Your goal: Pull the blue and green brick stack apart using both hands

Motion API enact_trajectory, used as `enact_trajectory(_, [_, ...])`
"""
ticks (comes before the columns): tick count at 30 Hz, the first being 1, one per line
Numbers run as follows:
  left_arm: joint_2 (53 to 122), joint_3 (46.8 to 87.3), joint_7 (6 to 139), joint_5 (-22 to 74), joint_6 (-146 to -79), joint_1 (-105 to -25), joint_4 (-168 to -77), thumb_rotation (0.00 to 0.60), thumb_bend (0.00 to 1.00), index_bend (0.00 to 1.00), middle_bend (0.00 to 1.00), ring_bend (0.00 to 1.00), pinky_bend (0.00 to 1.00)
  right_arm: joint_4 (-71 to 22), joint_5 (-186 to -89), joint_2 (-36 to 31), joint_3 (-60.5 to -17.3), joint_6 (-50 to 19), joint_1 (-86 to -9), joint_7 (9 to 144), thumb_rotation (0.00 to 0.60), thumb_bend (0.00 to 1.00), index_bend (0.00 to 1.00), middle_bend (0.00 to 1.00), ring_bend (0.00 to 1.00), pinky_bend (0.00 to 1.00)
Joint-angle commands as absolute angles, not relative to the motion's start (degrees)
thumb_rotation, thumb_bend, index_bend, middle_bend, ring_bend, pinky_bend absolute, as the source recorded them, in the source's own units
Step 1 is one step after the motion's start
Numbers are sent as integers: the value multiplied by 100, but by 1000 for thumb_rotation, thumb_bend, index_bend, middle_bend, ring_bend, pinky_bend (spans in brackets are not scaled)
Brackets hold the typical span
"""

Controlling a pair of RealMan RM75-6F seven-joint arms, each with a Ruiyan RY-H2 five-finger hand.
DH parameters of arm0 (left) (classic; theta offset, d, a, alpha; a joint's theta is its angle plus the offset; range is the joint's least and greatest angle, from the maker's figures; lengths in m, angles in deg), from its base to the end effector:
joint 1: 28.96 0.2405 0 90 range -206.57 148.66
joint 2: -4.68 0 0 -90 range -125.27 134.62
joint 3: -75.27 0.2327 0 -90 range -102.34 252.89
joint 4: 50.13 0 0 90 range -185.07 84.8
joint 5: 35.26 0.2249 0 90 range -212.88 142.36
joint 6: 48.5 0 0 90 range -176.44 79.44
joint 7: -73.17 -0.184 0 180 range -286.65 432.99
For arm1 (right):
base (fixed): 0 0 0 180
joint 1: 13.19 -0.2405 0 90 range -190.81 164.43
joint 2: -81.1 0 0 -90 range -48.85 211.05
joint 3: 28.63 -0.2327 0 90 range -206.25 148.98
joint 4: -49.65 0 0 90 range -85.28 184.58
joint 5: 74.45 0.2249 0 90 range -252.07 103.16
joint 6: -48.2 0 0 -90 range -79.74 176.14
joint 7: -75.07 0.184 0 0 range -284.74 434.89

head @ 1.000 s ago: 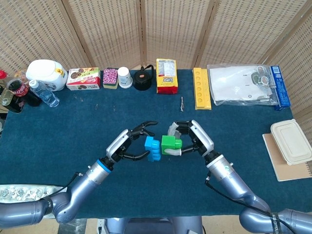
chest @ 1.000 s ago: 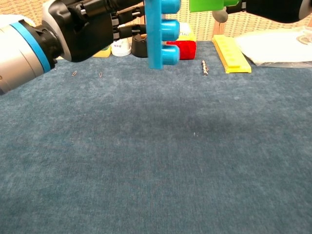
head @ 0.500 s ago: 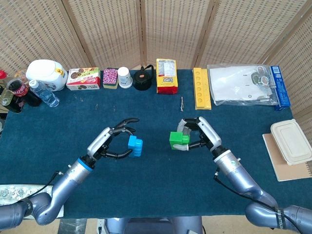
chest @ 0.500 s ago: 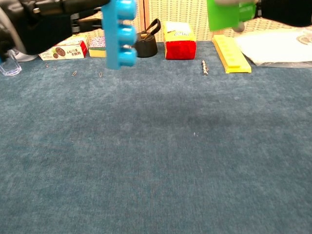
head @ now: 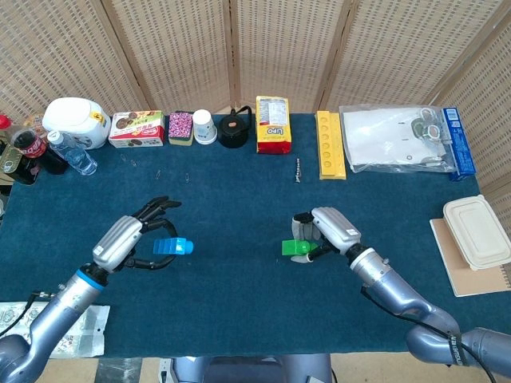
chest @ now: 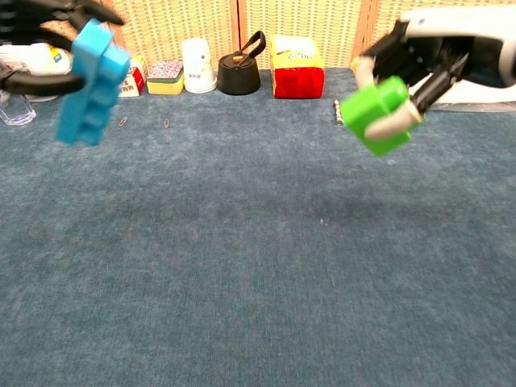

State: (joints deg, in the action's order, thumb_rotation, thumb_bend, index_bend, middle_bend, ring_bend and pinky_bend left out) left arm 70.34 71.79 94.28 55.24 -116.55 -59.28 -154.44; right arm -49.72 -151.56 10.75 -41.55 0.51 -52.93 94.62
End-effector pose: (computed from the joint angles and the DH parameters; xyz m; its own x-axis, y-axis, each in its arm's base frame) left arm -0.1273 0.2918 0.0569 -0.0121 0.3611 0.9324 0.8933 -0.4152 0.1723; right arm -0.0968 -0.3501 0.0173 0.0206 -0.4943 0.8691 -0.9260 -0.3372 -0.1698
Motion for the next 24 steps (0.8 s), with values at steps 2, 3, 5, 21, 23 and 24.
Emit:
enact_trajectory(2, [6760,7380,8981,5491,-11667,-5740,-15626,506,433,501,163,65,241,-4681,-14842,709,-3827,103,-5502,7849,600,45,683,625,578,586])
enact_trajectory(3, [6724,7394,8885,5457,-11642,-5727,-15638,506,433,502,163,65,241,-4636,-14752,645,-3787,110,-5544,7533,600,45,682,622,571,581])
enact_trajectory(5, [6706,7386,8745,5411,-11643,-5709,-15632,505,433,501,163,65,241,-4584,-14586,542,-3748,106,-5597,7130,600,45,678,614,557,569])
enact_trajectory(21, [6804,7237,7471,4891,-11486,-5712,-15563,504,432,502,163,65,241,-4250,-13701,7,-3472,-197,-5856,4923,600,14,535,502,388,370])
enact_trajectory(23, [6846,7202,7227,4785,-11417,-5753,-15560,504,432,502,163,65,241,-4364,-13654,53,-3490,-276,-5845,4855,600,10,515,481,372,361])
enact_trajectory(24, [6867,7191,7123,4755,-11386,-5776,-15548,505,431,502,163,65,241,-4411,-13651,79,-3496,-307,-5841,4834,600,7,500,465,362,353])
